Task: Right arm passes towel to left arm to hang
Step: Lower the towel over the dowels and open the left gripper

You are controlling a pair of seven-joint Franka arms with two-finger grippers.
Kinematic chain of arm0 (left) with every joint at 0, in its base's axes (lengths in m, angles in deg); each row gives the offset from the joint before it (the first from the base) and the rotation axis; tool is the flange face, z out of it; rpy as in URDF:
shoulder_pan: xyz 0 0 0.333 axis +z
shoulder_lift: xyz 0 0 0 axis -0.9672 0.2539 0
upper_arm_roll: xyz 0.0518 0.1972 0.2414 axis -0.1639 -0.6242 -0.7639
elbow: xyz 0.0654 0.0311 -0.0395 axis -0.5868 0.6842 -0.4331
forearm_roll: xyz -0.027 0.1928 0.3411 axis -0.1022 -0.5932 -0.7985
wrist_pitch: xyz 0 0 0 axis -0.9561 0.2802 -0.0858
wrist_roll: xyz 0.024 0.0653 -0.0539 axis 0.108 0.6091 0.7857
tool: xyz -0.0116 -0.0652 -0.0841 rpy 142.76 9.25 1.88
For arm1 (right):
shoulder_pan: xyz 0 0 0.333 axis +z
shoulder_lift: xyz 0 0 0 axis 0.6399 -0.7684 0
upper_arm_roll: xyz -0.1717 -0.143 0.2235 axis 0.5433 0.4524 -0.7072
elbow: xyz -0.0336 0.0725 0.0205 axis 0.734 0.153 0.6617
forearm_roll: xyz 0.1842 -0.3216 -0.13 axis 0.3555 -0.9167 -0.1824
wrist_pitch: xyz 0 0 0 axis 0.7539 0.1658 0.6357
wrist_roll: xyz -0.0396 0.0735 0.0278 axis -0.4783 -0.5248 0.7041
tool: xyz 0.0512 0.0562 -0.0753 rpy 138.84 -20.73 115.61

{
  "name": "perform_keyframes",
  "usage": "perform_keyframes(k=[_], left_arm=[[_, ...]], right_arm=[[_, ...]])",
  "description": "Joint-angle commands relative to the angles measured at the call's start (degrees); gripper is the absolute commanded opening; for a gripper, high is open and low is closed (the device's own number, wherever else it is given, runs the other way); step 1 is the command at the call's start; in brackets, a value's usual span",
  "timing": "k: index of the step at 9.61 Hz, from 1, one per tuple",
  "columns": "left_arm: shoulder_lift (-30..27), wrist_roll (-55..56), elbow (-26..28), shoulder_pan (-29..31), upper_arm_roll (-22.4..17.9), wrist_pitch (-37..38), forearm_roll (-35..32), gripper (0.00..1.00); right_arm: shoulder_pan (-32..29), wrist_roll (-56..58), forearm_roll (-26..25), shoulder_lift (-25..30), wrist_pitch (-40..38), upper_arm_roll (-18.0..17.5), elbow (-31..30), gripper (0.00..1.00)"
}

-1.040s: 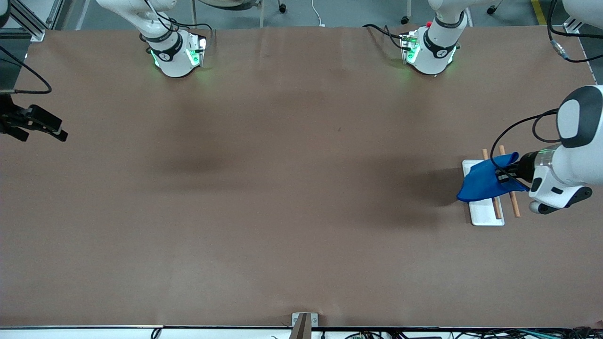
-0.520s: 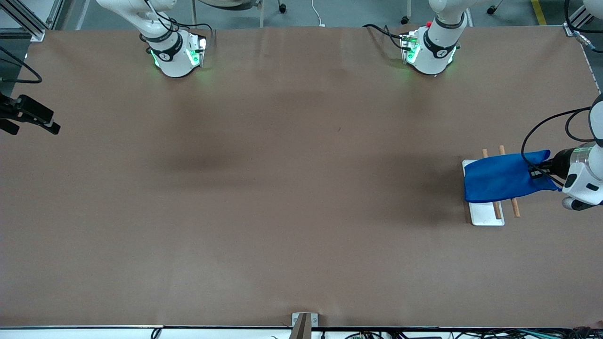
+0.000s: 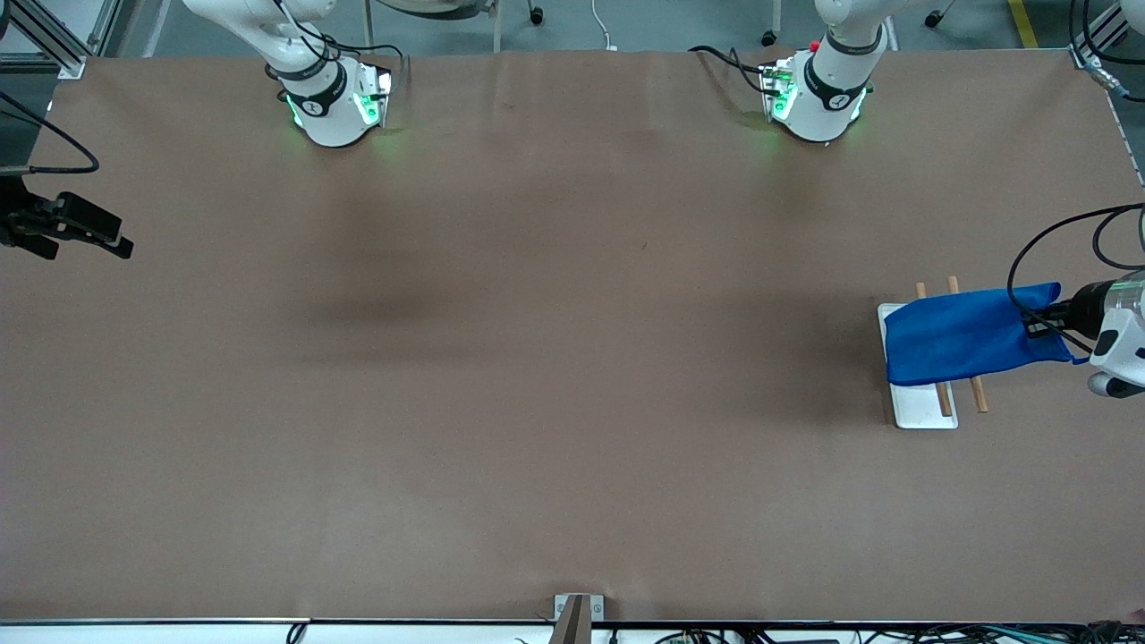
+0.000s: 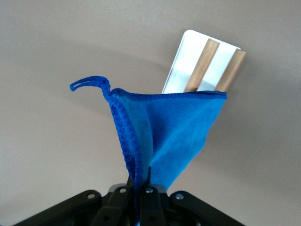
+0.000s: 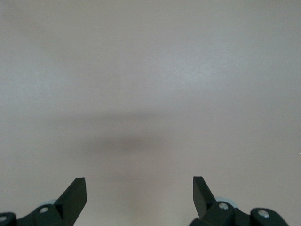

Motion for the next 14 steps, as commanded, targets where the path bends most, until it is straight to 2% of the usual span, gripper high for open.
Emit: perform_keyframes(k=[1,5,14], left_arm=[[1.60,-1.29,0.72,0.84,0.31,-1.19,-0.95,0.01],[2.48,-6.29,0.81,3.05,0.23,-3.55,-0.95,0.01],[5.56,-9.91,0.72,6.74,0.31,-7.16,-0.95,0.04]], right_arm=[[-0.50,-0.07,-1.08,0.72,0.79,-0.42,-0.73,1.00],[-0.59,-0.07,-0.99,0.54,0.79,-0.42,-0.81,1.00],[-0.50,-0.16,-0.99,0.54,0.53,-0.42,-0.99,1.00]])
